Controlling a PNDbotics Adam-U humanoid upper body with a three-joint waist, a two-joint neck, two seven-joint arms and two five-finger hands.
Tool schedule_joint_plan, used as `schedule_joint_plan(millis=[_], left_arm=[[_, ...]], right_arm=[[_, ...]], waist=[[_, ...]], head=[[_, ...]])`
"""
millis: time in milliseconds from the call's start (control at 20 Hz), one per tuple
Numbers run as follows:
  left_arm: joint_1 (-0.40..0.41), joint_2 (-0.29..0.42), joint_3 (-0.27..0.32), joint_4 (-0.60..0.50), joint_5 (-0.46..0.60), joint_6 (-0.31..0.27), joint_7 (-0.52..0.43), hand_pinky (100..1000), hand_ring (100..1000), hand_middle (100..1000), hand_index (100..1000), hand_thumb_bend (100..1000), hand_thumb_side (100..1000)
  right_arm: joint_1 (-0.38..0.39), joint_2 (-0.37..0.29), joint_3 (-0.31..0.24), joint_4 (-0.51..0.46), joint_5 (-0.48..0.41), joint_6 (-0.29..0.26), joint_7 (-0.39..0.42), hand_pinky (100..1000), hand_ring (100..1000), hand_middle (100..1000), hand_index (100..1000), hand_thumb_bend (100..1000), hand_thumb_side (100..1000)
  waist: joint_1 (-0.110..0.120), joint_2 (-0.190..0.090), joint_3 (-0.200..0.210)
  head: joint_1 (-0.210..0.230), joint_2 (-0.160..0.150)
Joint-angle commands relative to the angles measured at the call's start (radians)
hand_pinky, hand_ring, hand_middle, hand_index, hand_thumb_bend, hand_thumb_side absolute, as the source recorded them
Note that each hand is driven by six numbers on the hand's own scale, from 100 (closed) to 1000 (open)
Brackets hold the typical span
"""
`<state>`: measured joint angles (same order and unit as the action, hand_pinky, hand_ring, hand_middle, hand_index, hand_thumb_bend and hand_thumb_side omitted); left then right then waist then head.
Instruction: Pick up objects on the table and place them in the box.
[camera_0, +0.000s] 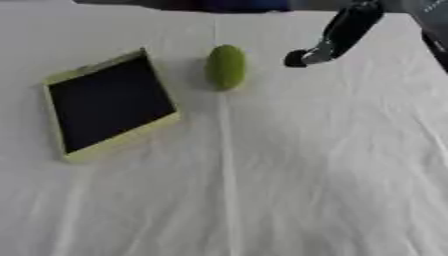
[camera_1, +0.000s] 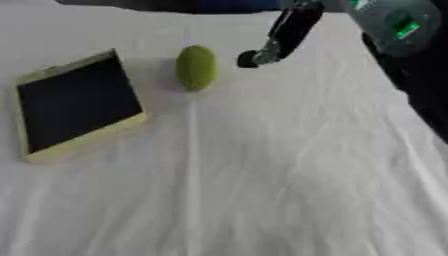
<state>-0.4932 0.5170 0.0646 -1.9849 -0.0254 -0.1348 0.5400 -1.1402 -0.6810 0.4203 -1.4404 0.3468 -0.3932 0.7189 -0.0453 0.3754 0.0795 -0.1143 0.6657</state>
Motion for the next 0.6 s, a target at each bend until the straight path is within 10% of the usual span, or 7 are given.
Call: schedule_joint_plan(millis=[50, 600], left_arm=[[-0.015, 0.011, 0.001, -0.015, 0.005, -0.001, -0.004, 770, 741, 616, 736, 191, 583], [-0.024, 0.006, -0.001, -0.015, 0.009, 0.000, -0.003, 769, 739, 614, 733, 182, 585]], right_arm=[[-0.030, 0.016, -0.008, 0.051, 0.025, -0.028, -0.002, 870, 908, 901, 952, 385, 100], [-0.050, 0.090, -0.023, 0.179, 0.067, -0.074, -0.018, 872, 906, 899, 961, 370, 100]], waist=[[0.003, -0.017, 0.005], [-0.005, -0.003, 0.019]], head=[[-0.010, -0.013], [-0.020, -0.012]])
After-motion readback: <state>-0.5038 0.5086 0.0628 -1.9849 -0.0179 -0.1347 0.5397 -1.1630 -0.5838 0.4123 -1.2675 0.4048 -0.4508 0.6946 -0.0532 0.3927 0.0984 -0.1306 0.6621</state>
